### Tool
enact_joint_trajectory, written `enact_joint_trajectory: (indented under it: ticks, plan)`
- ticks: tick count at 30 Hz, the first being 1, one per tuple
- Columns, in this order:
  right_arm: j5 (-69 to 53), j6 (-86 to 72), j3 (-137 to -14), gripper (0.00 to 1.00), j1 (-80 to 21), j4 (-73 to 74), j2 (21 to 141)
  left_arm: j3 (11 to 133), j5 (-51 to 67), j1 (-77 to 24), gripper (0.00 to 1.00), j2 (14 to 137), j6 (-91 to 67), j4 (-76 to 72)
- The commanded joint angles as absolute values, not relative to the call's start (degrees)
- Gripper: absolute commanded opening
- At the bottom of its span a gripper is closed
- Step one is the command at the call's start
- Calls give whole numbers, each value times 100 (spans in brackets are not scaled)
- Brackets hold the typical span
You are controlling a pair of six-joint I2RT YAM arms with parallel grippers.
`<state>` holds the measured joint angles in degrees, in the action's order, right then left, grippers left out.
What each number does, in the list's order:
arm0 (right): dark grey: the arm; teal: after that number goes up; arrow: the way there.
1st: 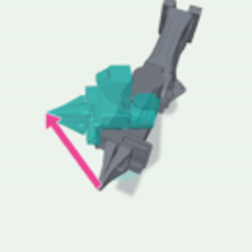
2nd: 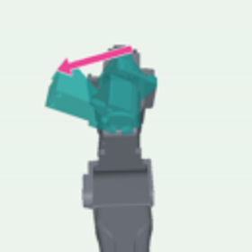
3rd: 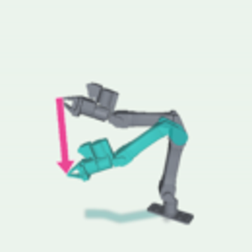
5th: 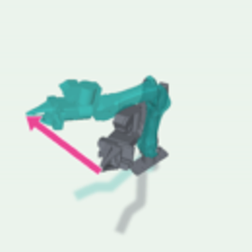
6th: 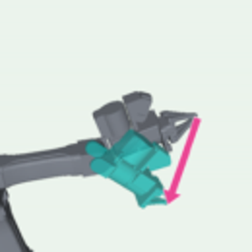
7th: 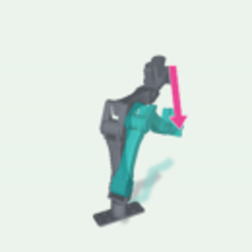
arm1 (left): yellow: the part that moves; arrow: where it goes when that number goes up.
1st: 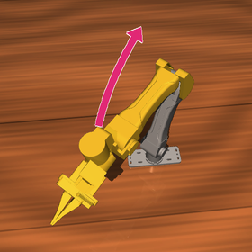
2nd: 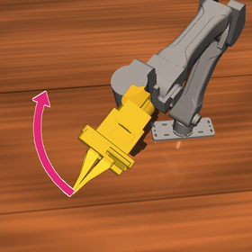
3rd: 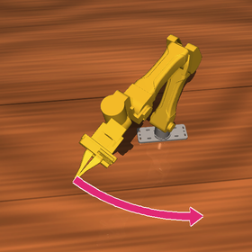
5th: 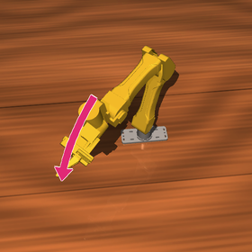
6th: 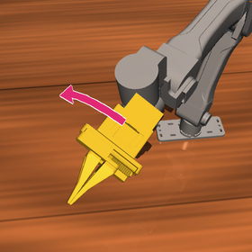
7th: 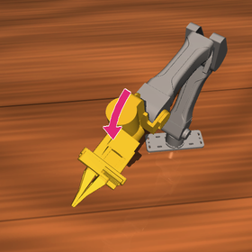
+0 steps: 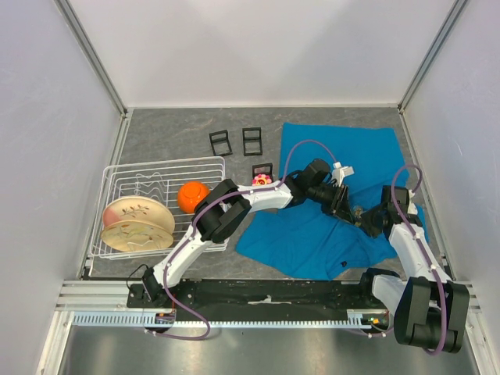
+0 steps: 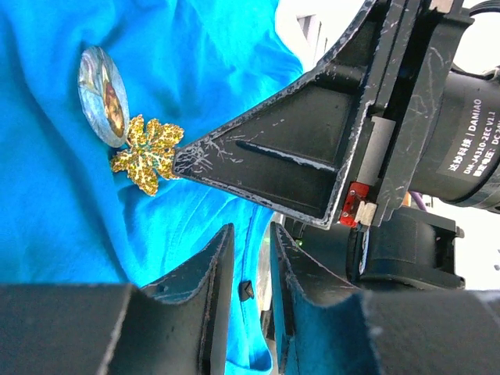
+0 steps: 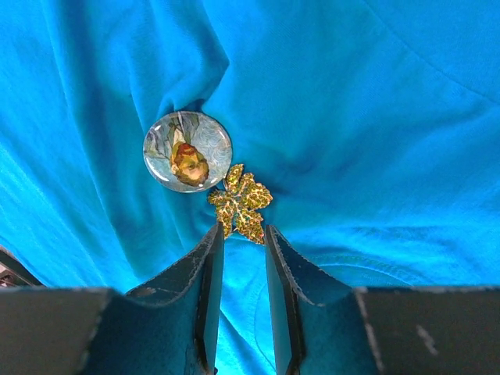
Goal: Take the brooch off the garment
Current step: Remove the brooch from the clothes.
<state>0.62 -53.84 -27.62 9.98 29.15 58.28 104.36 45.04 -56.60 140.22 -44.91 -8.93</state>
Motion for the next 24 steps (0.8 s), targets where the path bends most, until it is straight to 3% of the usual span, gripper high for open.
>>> enact_joint_trajectory:
  ticks: [1, 5, 12, 24]
  plan:
    - [44, -5546, -2760, 34, 1037, 2725, 5827, 10661, 4395, -5669, 32, 13755, -3991, -686]
    - [18, -5563, -2751, 30, 1063, 2646, 5880, 10670, 4324, -5678, 32, 13702, -3692, -475]
    - [88, -5599, -2724, 34, 1142, 2277, 5923, 10723, 4237, -5756, 32, 13650, -3139, -141]
    - [-113, -5335, -3094, 35, 1274, 2031, 6205, 10986, 3262, -5959, 30, 13473, -432, 624]
